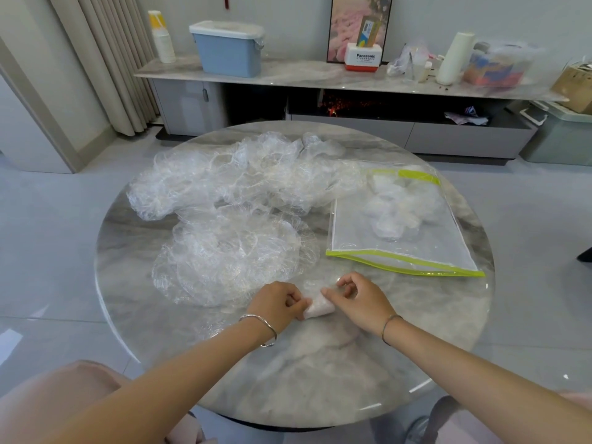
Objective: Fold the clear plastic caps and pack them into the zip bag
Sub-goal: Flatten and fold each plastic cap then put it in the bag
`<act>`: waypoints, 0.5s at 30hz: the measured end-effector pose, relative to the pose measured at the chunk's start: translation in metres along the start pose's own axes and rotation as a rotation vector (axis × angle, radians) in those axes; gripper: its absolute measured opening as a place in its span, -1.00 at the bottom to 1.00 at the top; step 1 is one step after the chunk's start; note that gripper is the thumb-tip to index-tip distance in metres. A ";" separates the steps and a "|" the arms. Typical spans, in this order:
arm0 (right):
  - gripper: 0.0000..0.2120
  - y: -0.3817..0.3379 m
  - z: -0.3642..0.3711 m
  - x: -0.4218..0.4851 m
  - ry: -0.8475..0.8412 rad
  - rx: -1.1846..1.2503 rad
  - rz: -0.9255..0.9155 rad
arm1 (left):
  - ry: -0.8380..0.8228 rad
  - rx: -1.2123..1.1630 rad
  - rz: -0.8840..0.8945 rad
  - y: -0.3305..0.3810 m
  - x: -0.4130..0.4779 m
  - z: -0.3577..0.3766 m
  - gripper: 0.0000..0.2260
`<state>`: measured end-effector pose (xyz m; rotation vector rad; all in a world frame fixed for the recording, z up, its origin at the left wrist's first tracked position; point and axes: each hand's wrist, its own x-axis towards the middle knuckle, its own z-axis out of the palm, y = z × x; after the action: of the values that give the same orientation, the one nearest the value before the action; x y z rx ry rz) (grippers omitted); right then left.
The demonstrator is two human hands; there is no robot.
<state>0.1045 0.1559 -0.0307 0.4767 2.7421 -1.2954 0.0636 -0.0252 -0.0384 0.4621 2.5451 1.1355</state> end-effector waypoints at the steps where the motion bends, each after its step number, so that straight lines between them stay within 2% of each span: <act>1: -0.70 -0.001 0.000 0.001 0.000 -0.074 0.023 | 0.007 0.003 -0.010 0.000 0.000 0.001 -0.79; 4: -0.80 -0.005 0.003 0.005 -0.037 -0.069 0.023 | 0.023 0.023 -0.029 0.002 0.002 0.002 -0.80; 7: -0.81 -0.013 0.001 0.003 -0.089 0.195 0.040 | 0.065 0.018 -0.023 0.007 0.004 0.001 -0.80; 9: -0.81 -0.021 -0.006 0.001 -0.130 0.390 0.073 | 0.115 -0.027 0.005 0.013 0.008 -0.001 -0.72; 11: -0.82 -0.027 -0.017 -0.002 -0.197 0.522 0.116 | 0.131 -0.121 0.017 0.023 0.012 -0.006 -0.69; 15: -0.78 -0.028 -0.035 -0.007 -0.240 0.705 0.186 | 0.063 -0.455 -0.030 0.041 0.017 -0.012 -0.80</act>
<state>0.1043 0.1641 0.0137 0.5485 1.9391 -2.0797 0.0504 -0.0006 -0.0026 0.2740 2.2298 1.6777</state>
